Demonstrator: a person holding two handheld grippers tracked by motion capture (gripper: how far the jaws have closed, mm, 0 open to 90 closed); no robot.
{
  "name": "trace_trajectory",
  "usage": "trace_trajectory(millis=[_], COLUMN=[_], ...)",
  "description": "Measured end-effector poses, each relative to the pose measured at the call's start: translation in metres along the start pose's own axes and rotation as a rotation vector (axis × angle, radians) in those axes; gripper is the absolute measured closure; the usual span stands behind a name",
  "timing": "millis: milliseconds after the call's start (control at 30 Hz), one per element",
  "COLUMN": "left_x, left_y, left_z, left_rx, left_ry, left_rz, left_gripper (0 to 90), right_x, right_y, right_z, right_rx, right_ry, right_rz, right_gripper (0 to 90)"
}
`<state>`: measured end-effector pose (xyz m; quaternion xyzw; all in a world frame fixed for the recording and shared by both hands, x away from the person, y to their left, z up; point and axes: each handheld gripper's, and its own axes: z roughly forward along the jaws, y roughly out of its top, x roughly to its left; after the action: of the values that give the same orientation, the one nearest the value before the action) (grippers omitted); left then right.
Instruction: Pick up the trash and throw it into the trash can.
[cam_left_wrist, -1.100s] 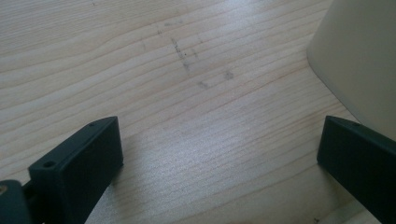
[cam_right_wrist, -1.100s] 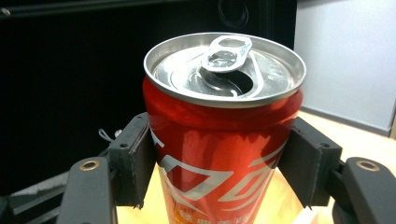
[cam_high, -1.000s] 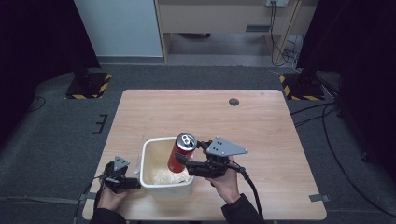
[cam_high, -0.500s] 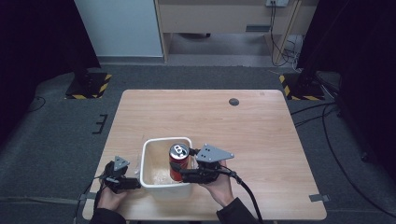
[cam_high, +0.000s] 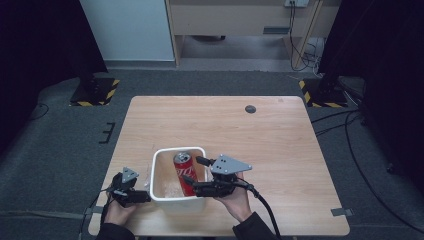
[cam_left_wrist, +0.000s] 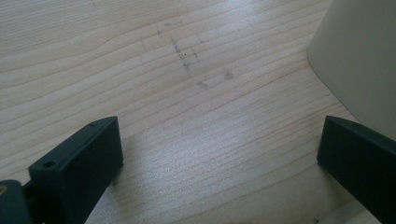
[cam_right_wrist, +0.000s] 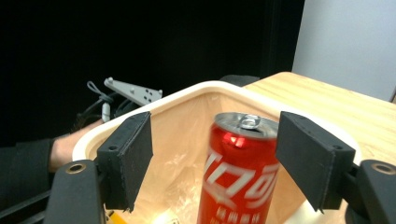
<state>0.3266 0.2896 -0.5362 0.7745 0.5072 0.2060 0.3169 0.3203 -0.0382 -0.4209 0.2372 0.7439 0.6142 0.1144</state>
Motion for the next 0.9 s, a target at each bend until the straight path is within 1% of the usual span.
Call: trace_trajectory(millis=[133,167,200,233,300,367,500,567,600,633,667,767,800,833,900], left_x=[0.000,0.000,0.000,0.000,0.000,0.000,0.000,0.000,0.000,0.000,0.000,0.000,0.000,0.000,0.000], left_y=[0.000,0.000,0.000,0.000,0.000,0.000,0.000,0.000,0.000,0.000,0.000,0.000,0.000,0.000,0.000], left_z=[0.000,0.000,0.000,0.000,0.000,0.000,0.000,0.000,0.000,0.000,0.000,0.000,0.000,0.000,0.000], left_rx=[0.000,0.001,0.001,-0.001,0.000,0.000,0.000,0.000,0.000,0.000,0.000,0.000,-0.001,-0.001,-0.001], left_ry=[0.000,0.000,0.000,0.000,0.000,0.000,0.000,0.000,0.000,0.000,0.000,0.001,0.001,0.001,0.001], left_rz=[0.000,0.001,0.001,0.000,0.000,0.000,0.000,0.000,0.000,-0.001,-0.001,-0.001,-0.001,-0.001,-0.002], left_gripper=[0.0,0.0,0.0,0.0,0.0,0.0,0.0,0.0,0.0,0.0,0.0,0.0,0.0,0.0,0.0], right_x=[-0.002,-0.004,-0.004,-0.007,-0.007,-0.012,-0.020,-0.024,-0.024,-0.028,-0.028,-0.033,-0.036,-0.039,-0.042], right_y=[0.006,0.010,0.010,0.016,0.017,0.023,0.026,0.026,0.026,0.025,0.025,0.022,0.020,0.017,0.014], right_z=[-0.006,-0.011,-0.011,-0.018,-0.020,-0.032,-0.047,-0.054,-0.054,-0.062,-0.062,-0.072,-0.076,-0.081,-0.085], right_rx=[-0.020,-0.034,-0.034,-0.054,-0.057,-0.087,-0.120,-0.125,-0.125,-0.124,-0.124,-0.126,-0.123,-0.118,-0.110], right_ry=[-0.010,-0.016,-0.016,-0.027,-0.030,-0.054,-0.086,-0.100,-0.100,-0.123,-0.123,-0.147,-0.157,-0.178,-0.197], right_rz=[-0.004,0.000,0.000,-0.002,0.000,0.004,0.013,0.021,0.021,0.023,0.023,0.035,0.039,0.042,0.049], right_gripper=[26.8,26.2,26.2,24.9,24.3,20.6,16.8,15.4,15.4,13.7,13.7,12.1,11.6,10.7,10.2])
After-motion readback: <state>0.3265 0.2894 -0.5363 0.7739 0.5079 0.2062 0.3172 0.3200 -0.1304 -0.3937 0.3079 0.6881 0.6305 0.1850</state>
